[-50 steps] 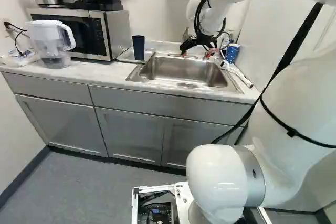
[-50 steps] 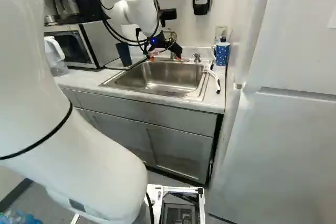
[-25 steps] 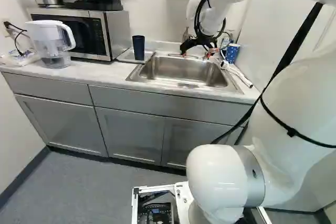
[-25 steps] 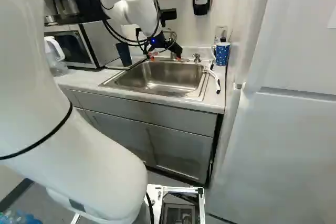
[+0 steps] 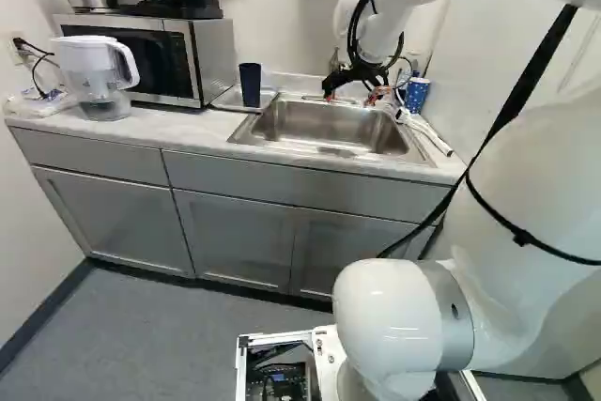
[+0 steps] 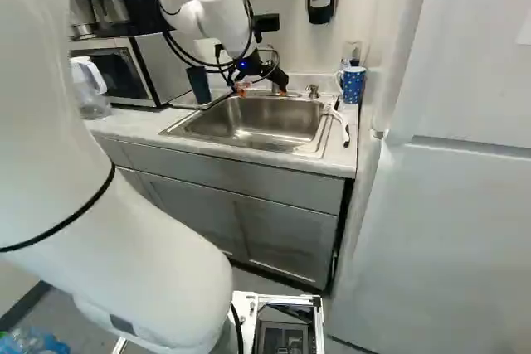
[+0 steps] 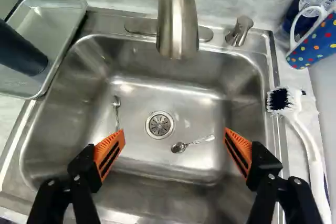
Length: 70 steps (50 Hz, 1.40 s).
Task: Rinse the cup and place it in the tray
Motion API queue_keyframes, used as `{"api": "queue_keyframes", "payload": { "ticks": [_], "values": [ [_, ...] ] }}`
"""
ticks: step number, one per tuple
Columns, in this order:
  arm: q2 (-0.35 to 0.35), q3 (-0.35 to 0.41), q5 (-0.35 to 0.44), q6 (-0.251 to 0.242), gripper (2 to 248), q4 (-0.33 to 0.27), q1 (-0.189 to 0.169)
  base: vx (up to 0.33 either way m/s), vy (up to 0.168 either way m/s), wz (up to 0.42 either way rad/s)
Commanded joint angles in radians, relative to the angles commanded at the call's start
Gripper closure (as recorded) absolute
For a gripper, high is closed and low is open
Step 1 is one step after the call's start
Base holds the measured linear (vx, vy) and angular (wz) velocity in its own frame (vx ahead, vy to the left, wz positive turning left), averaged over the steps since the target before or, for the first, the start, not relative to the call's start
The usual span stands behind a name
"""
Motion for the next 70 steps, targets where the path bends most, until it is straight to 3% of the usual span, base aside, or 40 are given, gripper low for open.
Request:
{"api": "queue_keyframes", "payload": {
  "ticks": [70],
  "values": [
    [0.0, 0.0, 0.0, 0.0, 3, 0.0, 0.0, -0.086, 0.065, -0.002]
  ]
}}
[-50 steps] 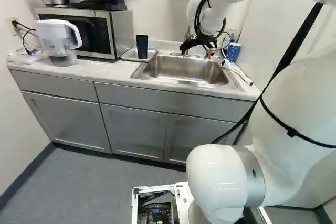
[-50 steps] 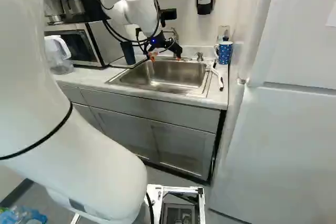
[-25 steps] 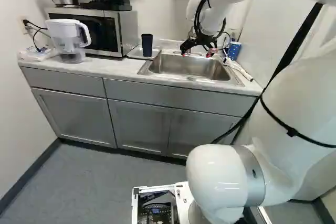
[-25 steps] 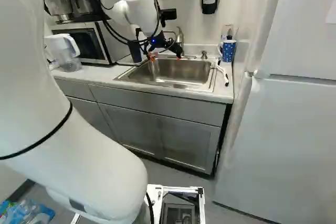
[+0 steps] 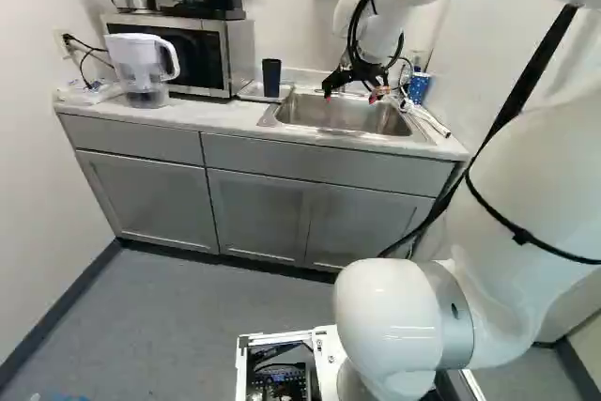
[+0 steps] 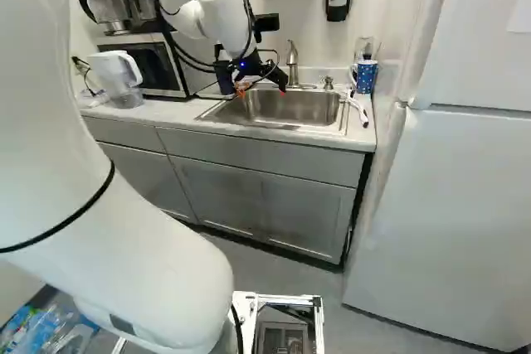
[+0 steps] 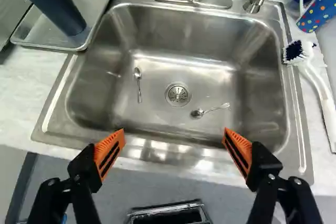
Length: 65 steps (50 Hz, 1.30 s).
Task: Rinse the cup and place it in the tray
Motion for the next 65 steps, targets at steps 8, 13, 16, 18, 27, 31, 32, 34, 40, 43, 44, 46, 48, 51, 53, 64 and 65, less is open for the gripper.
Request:
{"api": "queue_keyframes", "payload": {
  "ticks": [8, 13, 16, 18, 27, 31, 32, 34, 40, 43, 44, 46, 48, 51, 53, 64, 65],
  "values": [
    [0.0, 0.0, 0.0, 0.0, 3, 0.0, 0.0, -0.127, 0.071, -0.006],
    [0.0, 0.0, 0.0, 0.0, 3, 0.0, 0.0, -0.122, 0.058, -0.007],
    [0.0, 0.0, 0.0, 0.0, 3, 0.0, 0.0, -0.128, 0.064, -0.005],
    [0.0, 0.0, 0.0, 0.0, 3, 0.0, 0.0, -0.129, 0.058, -0.006],
    [0.0, 0.0, 0.0, 0.0, 3, 0.0, 0.0, -0.137, 0.045, -0.119],
    [0.0, 0.0, 0.0, 0.0, 3, 0.0, 0.0, -0.138, 0.02, -0.26],
    [0.0, 0.0, 0.0, 0.0, 3, 0.0, 0.0, -0.133, 0.023, -0.253],
    [0.0, 0.0, 0.0, 0.0, 3, 0.0, 0.0, -0.139, 0.016, -0.276],
    [0.0, 0.0, 0.0, 0.0, 3, 0.0, 0.0, -0.132, 0.019, -0.262],
    [0.0, 0.0, 0.0, 0.0, 3, 0.0, 0.0, -0.139, 0.024, -0.263],
    [0.0, 0.0, 0.0, 0.0, 3, 0.0, 0.0, -0.124, 0.019, -0.246],
    [0.0, 0.0, 0.0, 0.0, 3, 0.0, 0.0, -0.133, 0.024, -0.262],
    [0.0, 0.0, 0.0, 0.0, 3, 0.0, 0.0, -0.129, 0.024, -0.243],
    [0.0, 0.0, 0.0, 0.0, 3, 0.0, 0.0, -0.131, 0.021, -0.258],
    [0.0, 0.0, 0.0, 0.0, 3, 0.0, 0.0, -0.129, 0.022, -0.244],
    [0.0, 0.0, 0.0, 0.0, 3, 0.0, 0.0, -0.116, 0.031, -0.133],
    [0.0, 0.0, 0.0, 0.0, 3, 0.0, 0.0, -0.102, 0.045, -0.009]
  ]
}}
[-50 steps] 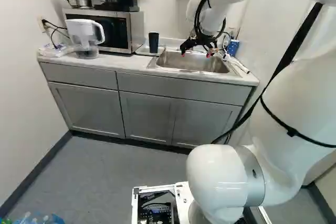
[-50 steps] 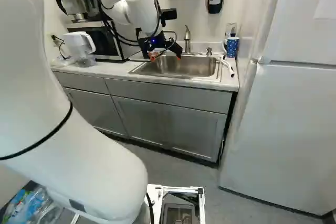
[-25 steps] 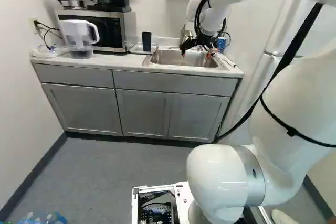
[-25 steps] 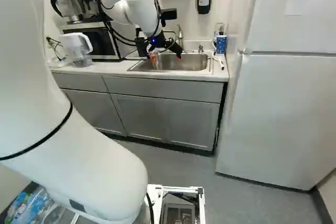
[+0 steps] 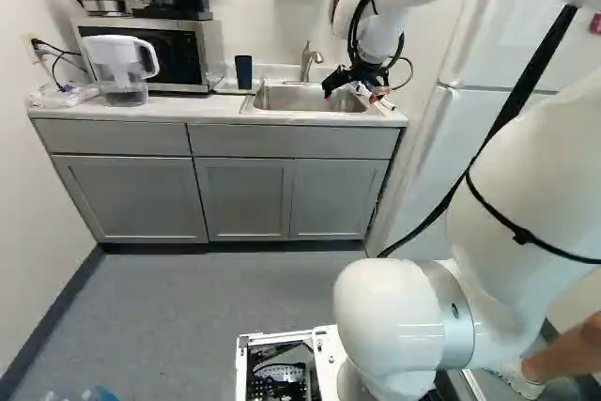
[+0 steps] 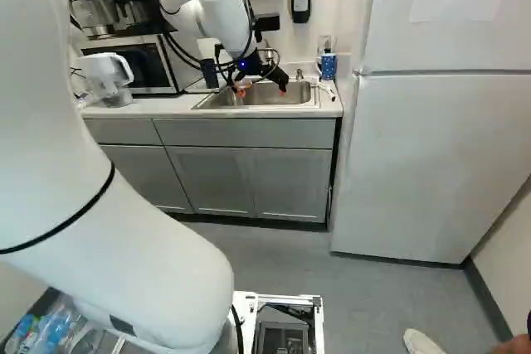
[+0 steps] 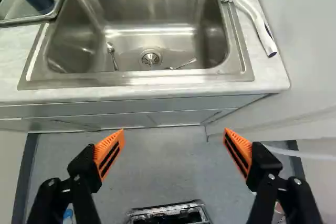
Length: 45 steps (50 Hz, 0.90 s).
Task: Rinse the cup and place it in the tray
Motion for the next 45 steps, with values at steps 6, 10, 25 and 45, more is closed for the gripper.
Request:
{"api": "queue_keyframes", "payload": {
  "ticks": [6, 10, 25, 45],
  "values": [
    [0.0, 0.0, 0.0, 0.0, 3, 0.0, 0.0, -0.077, 0.031, -0.001],
    [0.0, 0.0, 0.0, 0.0, 3, 0.0, 0.0, -0.013, 0.004, 0.006],
    [0.0, 0.0, 0.0, 0.0, 3, 0.0, 0.0, 0.005, -0.001, 0.0],
    [0.001, 0.006, 0.009, 0.0, 3, 0.0, 0.001, 0.0, 0.0, 0.0]
  ]
}}
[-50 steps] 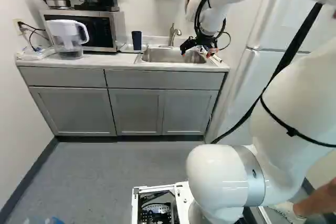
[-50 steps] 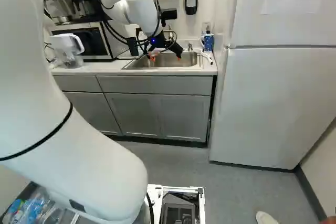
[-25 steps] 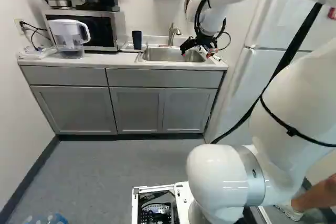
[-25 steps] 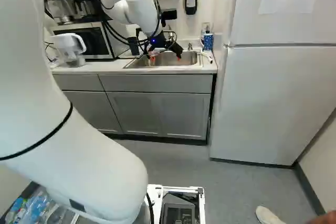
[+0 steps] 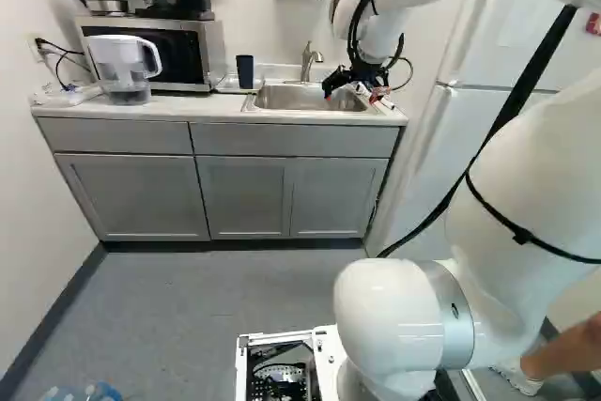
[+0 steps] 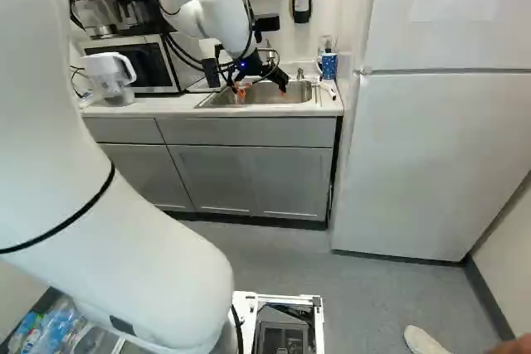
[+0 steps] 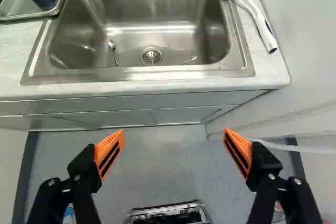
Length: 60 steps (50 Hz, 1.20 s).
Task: Rinse the cup and place it in the tray
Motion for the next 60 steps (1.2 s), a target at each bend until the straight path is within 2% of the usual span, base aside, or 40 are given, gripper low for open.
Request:
{"api": "queue_keyframes", "payload": {
  "ticks": [30, 60],
  "values": [
    [0.013, 0.066, 0.093, -0.001, 3, 0.003, 0.009, 0.0, 0.0, 0.0],
    [0.041, 0.202, 0.287, -0.002, 3, 0.009, 0.028, 0.0, 0.0, 0.0]
  ]
}}
